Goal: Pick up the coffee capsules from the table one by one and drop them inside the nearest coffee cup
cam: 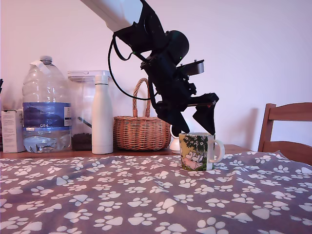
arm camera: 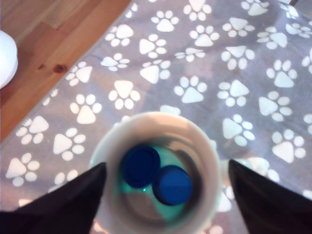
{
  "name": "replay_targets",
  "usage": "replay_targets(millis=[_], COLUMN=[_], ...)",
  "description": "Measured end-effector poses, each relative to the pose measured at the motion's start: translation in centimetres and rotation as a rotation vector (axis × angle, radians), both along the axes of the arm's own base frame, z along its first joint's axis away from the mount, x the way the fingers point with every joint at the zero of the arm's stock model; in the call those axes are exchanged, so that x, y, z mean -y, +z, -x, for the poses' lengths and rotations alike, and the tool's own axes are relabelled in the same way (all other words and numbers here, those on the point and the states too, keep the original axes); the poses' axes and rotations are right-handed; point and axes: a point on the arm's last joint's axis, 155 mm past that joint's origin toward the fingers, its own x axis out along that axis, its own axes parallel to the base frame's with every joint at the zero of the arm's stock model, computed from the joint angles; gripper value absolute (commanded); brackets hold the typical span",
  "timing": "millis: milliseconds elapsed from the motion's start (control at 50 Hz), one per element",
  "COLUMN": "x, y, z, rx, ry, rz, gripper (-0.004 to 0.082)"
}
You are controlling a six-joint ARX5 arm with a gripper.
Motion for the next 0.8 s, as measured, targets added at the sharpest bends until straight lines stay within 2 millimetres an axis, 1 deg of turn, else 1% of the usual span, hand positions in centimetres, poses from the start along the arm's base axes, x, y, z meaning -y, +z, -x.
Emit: replay_targets(millis=[40,80,180,220,260,320,420,520,600,720,800], x=[-0.1,-0.2,-0.4,-0.6,-0.7,-1.0,-1.2,-1.7,-2.5,-4.4,-5.8], y=[0.3,0.8,3.0,4.2,5.3,7.0,9.5,11.2,11.4,11.2,11.4], z=[0.1,0.2,0.6,0.8,1.0,1.3,1.6,2.1,3.0,4.2,5.1], rx=[0.002,0.005,0.022,0.032,0.042,0.056,0.091,0.128,0.143,0.162,0.178], ry=[0.001,0.003,0.002,0.002,0.002,0.002,0.002,0.004,0.005,0.023,0.038], rz=[-0.001,-0.003,0.011,0.019,0.028,0.04,0.068,0.097,0.108,0.119,0.132], gripper=[0.0516,0.0417,0.016,0.0087,0.0045,0.002,0.002,0.002,0.002,0.002,0.002])
